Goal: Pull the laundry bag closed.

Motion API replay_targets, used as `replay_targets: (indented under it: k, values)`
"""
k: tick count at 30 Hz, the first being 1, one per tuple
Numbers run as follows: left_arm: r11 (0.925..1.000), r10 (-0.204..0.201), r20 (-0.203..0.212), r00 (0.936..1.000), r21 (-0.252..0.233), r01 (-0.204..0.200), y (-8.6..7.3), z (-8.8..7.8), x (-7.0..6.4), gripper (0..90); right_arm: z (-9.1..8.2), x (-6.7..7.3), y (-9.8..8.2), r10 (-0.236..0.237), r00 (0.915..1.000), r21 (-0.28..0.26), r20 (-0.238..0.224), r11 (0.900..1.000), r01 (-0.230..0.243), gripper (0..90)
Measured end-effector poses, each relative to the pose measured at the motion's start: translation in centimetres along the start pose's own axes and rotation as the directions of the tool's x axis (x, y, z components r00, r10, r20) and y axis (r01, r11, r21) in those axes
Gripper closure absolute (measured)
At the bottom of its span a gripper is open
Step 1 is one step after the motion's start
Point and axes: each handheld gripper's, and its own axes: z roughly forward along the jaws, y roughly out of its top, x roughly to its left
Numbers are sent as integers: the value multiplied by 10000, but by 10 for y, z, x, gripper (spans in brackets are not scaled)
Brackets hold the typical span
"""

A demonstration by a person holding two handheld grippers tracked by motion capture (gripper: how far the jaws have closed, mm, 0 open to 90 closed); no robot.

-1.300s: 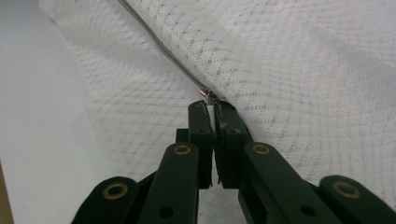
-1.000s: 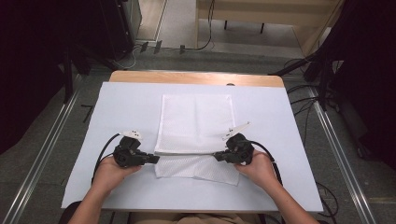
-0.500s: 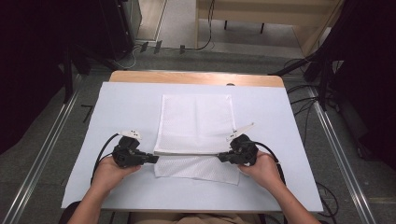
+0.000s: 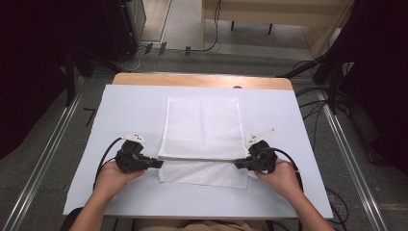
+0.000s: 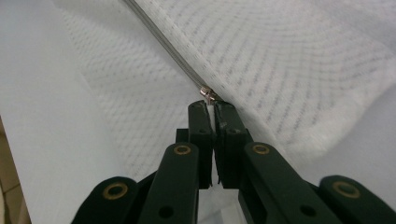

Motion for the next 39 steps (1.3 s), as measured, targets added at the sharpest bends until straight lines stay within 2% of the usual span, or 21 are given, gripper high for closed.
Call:
replay_targets:
  k: [4,15,22,24,27,30,33,35,39]
  values:
    - [10000,15,-10,10000,62,-15,0,1,-1,890,-5,-3,-3,173,9998,-63,57,9998,-173,883]
    - [10000,64,118,9999,47,-65,0,1,-2,891,-13,-7,-10,189,9998,-172,59,9997,-187,883]
    - [9999,-84,85,9999,144,82,0,1,1,888,-10,-7,-10,325,9994,-55,-90,9995,-325,882]
    - [9997,-52,-51,10000,240,53,0,2,1,885,-8,-7,-9,338,9994,-63,-114,9994,-339,880]
    - [9993,-157,151,9998,330,152,-1,3,2,881,-7,-7,-9,342,9992,12,-196,9994,-342,880]
    - [9989,-185,176,9997,431,177,-2,5,3,876,-6,-6,-10,384,9989,101,-265,9992,-381,878]
    - [9994,-257,65,9996,230,256,-1,2,3,854,-6,-6,-10,359,9991,-27,-209,9994,-359,869]
    - [9997,-234,178,9996,0,234,-1,1,4,821,-6,-7,-9,391,9991,-118,-140,9992,-393,866]
    - [9996,-204,32,9998,-213,204,-1,-1,3,713,-7,-7,-9,379,9990,-284,-226,9989,-385,778]
